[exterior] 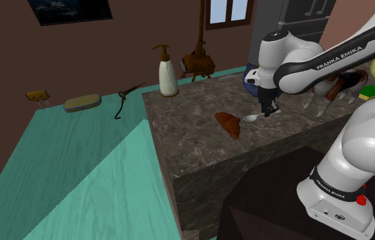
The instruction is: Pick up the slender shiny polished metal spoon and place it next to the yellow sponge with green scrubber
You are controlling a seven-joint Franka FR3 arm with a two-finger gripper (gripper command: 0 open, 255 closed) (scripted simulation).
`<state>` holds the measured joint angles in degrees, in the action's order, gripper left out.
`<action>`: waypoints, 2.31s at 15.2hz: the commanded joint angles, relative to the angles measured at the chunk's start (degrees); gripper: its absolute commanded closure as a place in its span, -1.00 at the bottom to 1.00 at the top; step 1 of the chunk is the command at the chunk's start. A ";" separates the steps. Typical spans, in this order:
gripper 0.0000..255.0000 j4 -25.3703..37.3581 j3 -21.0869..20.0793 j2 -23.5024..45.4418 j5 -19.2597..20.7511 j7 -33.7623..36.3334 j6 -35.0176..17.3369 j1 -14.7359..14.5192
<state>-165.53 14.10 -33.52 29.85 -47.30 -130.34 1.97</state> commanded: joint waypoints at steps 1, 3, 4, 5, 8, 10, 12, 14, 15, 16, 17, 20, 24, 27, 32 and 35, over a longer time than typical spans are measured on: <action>1.00 0.00 0.00 0.00 0.00 0.00 0.00 0.00; 1.00 0.00 0.00 0.00 0.00 0.00 0.00 0.00; 1.00 0.00 0.00 0.00 0.00 0.00 0.00 0.00; 1.00 0.00 0.00 0.00 0.00 0.00 0.00 0.00; 1.00 1.11 -0.33 -2.16 -1.07 -0.99 3.19 -0.40; 1.00 1.94 -0.58 -3.46 -1.73 -1.60 5.25 -0.65; 1.00 2.83 -0.83 -4.63 -2.35 -2.17 7.26 -0.87; 1.00 3.78 -1.10 -5.70 -2.94 -2.72 9.22 -1.08; 1.00 4.27 -1.24 -6.19 -3.22 -2.99 10.18 -1.18; 1.00 4.78 -1.37 -6.65 -3.49 -3.24 11.13 -1.28; 1.00 5.30 -1.51 -7.09 -3.76 -3.50 12.06 -1.37; 1.00 6.94 -1.93 -8.26 -4.51 -4.22 14.80 -1.63; 1.00 8.70 -2.35 -9.21 -5.21 -4.91 17.44 -1.86; 1.00 7.80 1.41 -11.22 -2.04 -9.30 17.17 1.18; 1.00 7.88 8.09 -12.57 3.22 -16.77 16.02 6.06; 1.00 8.88 12.31 -12.18 6.14 -21.22 14.92 8.55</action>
<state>-156.57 25.00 -45.51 34.86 -66.99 -114.97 9.55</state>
